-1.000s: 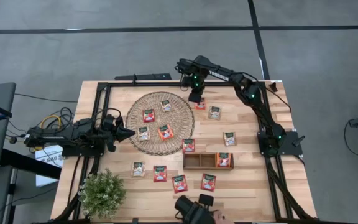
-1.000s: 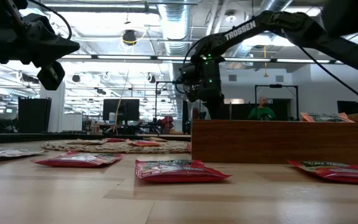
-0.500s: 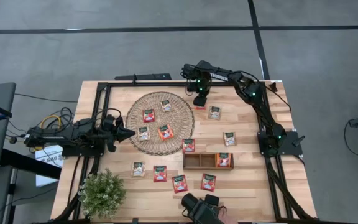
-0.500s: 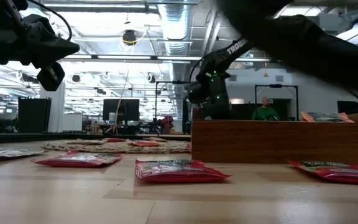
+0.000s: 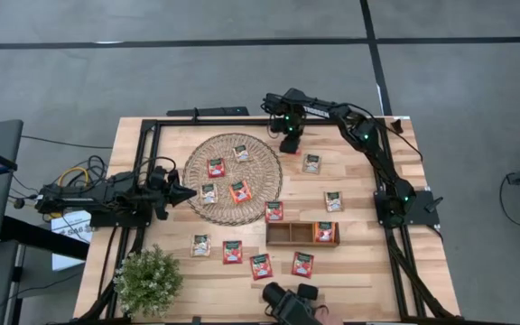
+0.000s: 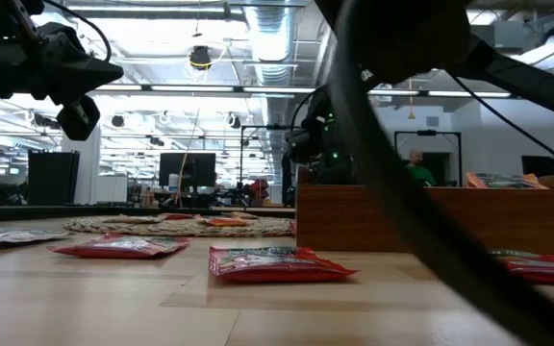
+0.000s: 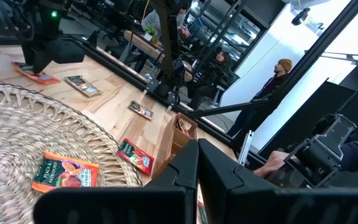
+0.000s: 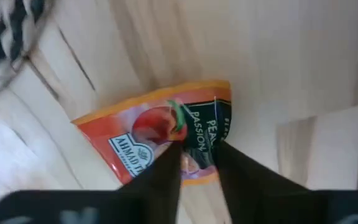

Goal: Pick & Place Tea
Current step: Put the orange tea bag into the right section of the wooden organizer

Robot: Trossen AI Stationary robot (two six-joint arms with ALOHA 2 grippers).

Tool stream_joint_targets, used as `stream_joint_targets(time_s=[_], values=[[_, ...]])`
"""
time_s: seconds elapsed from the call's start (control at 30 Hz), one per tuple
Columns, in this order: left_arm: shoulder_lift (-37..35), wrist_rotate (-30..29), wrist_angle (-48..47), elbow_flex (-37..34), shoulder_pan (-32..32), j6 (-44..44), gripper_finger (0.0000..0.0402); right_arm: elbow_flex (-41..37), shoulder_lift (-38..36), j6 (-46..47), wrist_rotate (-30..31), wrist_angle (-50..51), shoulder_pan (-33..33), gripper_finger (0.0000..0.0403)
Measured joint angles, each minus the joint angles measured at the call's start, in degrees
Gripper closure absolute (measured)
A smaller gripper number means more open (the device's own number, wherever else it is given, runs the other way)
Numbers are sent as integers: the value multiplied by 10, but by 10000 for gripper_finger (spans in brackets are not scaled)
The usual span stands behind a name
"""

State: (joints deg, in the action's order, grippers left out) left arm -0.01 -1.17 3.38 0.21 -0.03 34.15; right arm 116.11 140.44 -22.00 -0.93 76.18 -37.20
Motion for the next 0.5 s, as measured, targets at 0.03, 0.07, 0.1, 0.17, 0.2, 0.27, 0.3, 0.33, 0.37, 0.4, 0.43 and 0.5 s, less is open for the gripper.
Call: stream_joint_targets(time_s=[0.03, 0.07, 0.1, 0.17, 0.2, 0.27, 0.3, 0.33, 0.37, 0.4, 0.43, 0.5], values=[[0, 0, 0, 0, 0, 0, 402, 0, 0, 0, 0, 4, 1, 341], [0, 0, 0, 0, 0, 0, 402, 4, 1, 0, 0, 11, 2, 357], [0, 0, 0, 0, 0, 0, 402, 10, 2, 0, 0, 17, 2, 372], [0, 0, 0, 0, 0, 0, 402, 19, 4, 1, 0, 25, 3, 393], [0, 0, 0, 0, 0, 0, 402, 25, 5, 1, 1, 28, 4, 397], [0, 0, 0, 0, 0, 0, 402, 42, 7, 5, 12, 32, 6, 393], [0, 0, 0, 0, 0, 0, 402, 51, 7, 10, 22, 39, 7, 392], [0, 0, 0, 0, 0, 0, 402, 58, 5, 10, 34, 45, 9, 391], [0, 0, 0, 0, 0, 0, 402, 66, 3, 11, 44, 51, 12, 394], [0, 0, 0, 0, 0, 0, 402, 72, 1, 13, 51, 59, 14, 397], [0, 0, 0, 0, 0, 0, 402, 76, -2, 18, 58, 67, 16, 399], [0, 0, -1, 0, 0, 0, 402, 79, -15, 29, 69, 71, 25, 399]])
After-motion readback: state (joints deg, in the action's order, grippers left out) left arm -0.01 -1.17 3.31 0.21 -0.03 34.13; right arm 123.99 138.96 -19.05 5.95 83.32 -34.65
